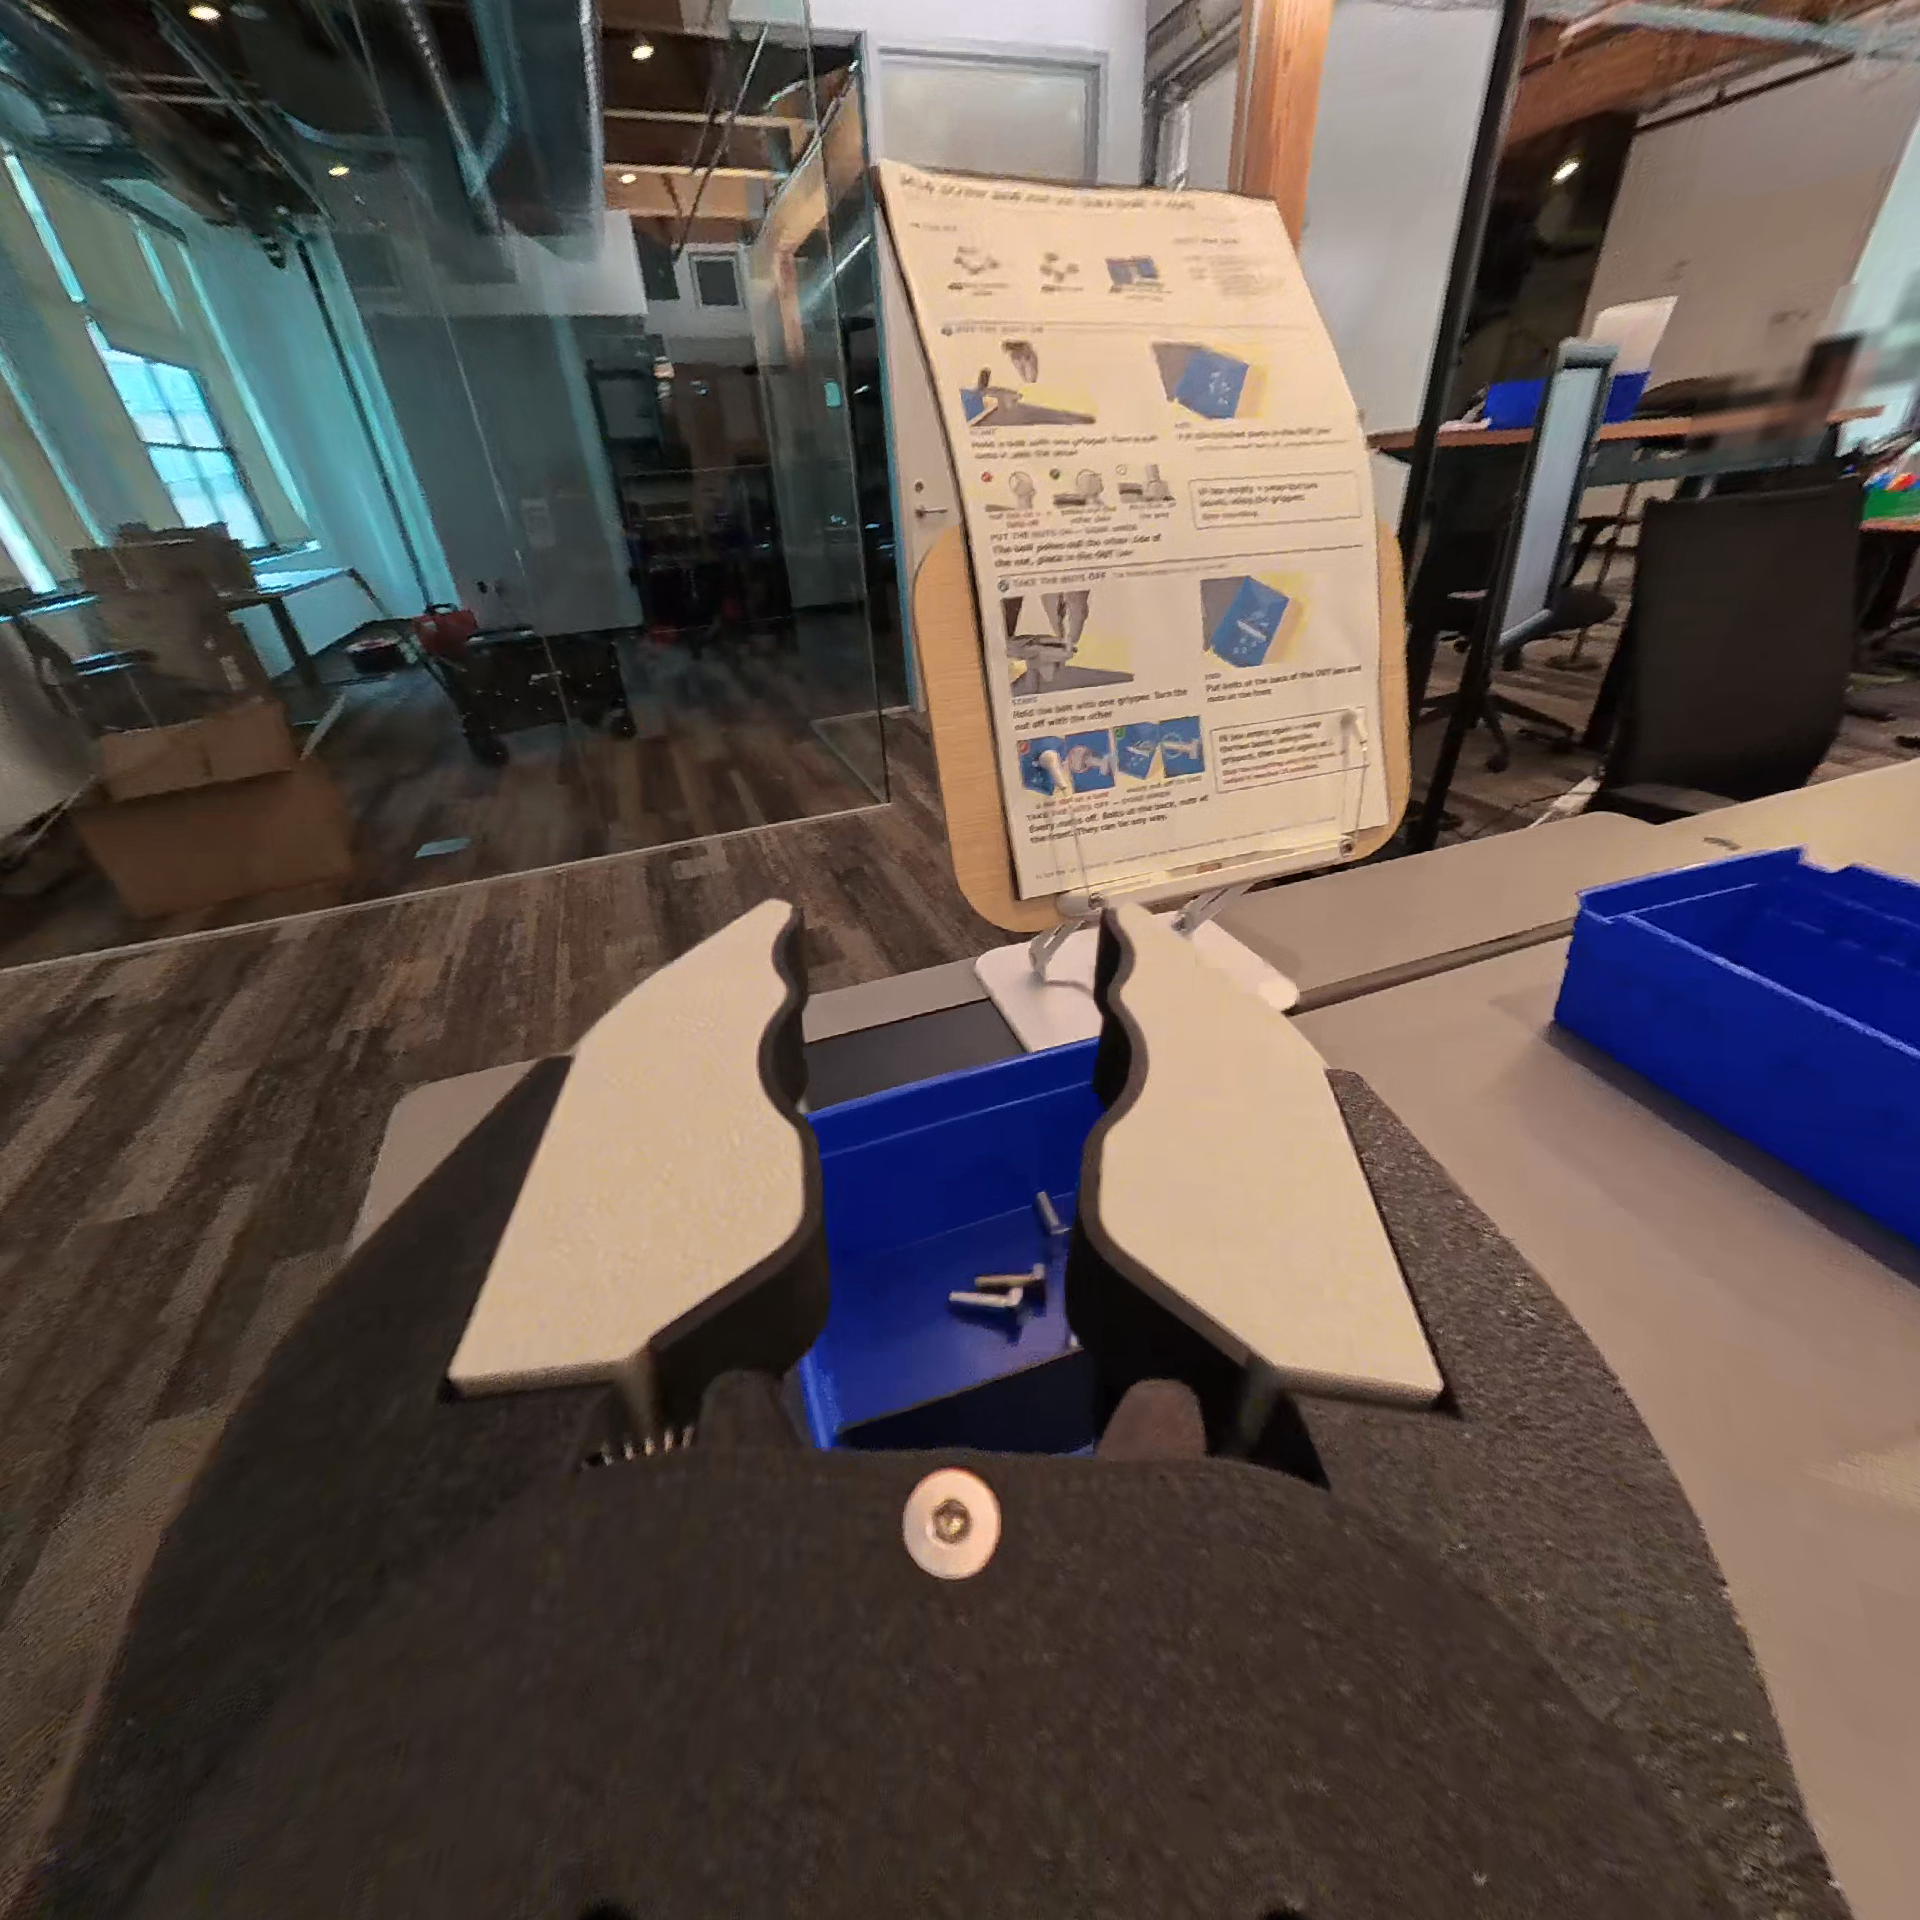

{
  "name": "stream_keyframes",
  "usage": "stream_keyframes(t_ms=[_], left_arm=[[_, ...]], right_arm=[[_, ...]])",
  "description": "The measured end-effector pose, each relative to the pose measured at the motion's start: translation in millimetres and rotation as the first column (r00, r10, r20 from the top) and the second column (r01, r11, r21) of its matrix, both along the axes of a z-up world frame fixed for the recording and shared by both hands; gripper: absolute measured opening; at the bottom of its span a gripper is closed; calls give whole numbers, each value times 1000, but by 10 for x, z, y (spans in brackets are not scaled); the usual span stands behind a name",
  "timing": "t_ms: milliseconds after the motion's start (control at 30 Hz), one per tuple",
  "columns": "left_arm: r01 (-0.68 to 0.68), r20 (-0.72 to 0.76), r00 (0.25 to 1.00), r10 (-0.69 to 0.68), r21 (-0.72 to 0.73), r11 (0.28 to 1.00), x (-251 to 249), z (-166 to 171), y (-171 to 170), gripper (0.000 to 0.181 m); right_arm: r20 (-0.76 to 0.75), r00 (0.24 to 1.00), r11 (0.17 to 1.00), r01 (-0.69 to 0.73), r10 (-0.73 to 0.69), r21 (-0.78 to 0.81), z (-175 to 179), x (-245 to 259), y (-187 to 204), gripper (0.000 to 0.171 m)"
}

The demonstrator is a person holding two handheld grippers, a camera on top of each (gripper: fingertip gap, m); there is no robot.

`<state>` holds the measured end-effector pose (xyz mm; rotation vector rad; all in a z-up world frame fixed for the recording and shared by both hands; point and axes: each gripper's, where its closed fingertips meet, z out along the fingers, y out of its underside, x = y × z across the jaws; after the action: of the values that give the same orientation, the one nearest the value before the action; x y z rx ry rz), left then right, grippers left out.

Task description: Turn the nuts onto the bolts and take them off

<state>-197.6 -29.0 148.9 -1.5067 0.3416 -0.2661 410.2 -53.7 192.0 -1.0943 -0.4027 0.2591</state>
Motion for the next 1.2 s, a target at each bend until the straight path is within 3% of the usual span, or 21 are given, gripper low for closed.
stream_keyframes(t_ms=[100,300,467,533,633,733,1067,1200], left_arm=[[65,26,998,-65,6,998,82,23,-34,50],[75,-29,997,-76,-35,997,128,-73,-16,45],[59,-127,988,-91,-241,969,169,-391,-41,38],[-3,-186,980,-72,-374,927,157,-573,-112,32],[-33,-292,943,-162,-565,824,295,-914,-350,30],[-121,-453,869,-199,-584,802,311,-1130,-358,28],[-109,-434,781,-448,-803,587,412,-1911,-313,22],[-241,-478,723,-499,-851,467,312,-2293,-264,24]], right_arm=[[60,993,995,-99,100,-13,21,-308,-31,43],[155,983,977,-68,100,-200,-176,-563,319,38],[222,972,975,-22,72,-220,-454,-626,435,34],[236,970,969,6,53,-245,-499,-594,490,34],[212,972,966,-46,102,-255,-486,-630,467,35],[205,973,964,-52,108,-262,-503,-599,478,36],[198,975,955,-38,99,-293,-559,-497,497,41],[222,970,949,-21,95,-314,-613,-500,519,43]])
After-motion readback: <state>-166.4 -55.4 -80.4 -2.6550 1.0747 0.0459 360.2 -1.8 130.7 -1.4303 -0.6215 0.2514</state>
